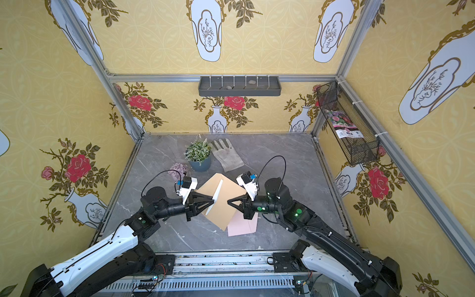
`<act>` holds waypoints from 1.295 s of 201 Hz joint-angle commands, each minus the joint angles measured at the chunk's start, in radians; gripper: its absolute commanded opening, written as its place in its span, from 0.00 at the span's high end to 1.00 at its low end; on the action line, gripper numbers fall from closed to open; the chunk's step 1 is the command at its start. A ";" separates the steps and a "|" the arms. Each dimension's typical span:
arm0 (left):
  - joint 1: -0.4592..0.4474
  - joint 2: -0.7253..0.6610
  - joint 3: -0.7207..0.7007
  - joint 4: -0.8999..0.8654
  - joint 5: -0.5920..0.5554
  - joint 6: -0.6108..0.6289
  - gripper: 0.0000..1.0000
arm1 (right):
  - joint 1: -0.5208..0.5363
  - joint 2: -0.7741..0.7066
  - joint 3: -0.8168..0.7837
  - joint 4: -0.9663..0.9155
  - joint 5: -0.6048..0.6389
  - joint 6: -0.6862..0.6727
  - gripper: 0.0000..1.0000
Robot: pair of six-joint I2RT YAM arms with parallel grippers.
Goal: Take the letter paper out of the envelope
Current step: Take out the letter paper from the envelope.
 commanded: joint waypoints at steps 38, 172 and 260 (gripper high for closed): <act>0.000 0.018 0.013 0.040 0.018 0.002 0.82 | 0.003 0.025 0.006 0.129 -0.094 0.033 0.99; 0.000 -0.010 0.000 0.029 -0.002 0.003 0.71 | 0.006 0.019 -0.016 0.180 -0.170 0.064 0.98; 0.000 -0.045 0.024 -0.074 -0.061 0.037 0.68 | 0.015 0.029 0.000 0.179 -0.189 0.059 0.97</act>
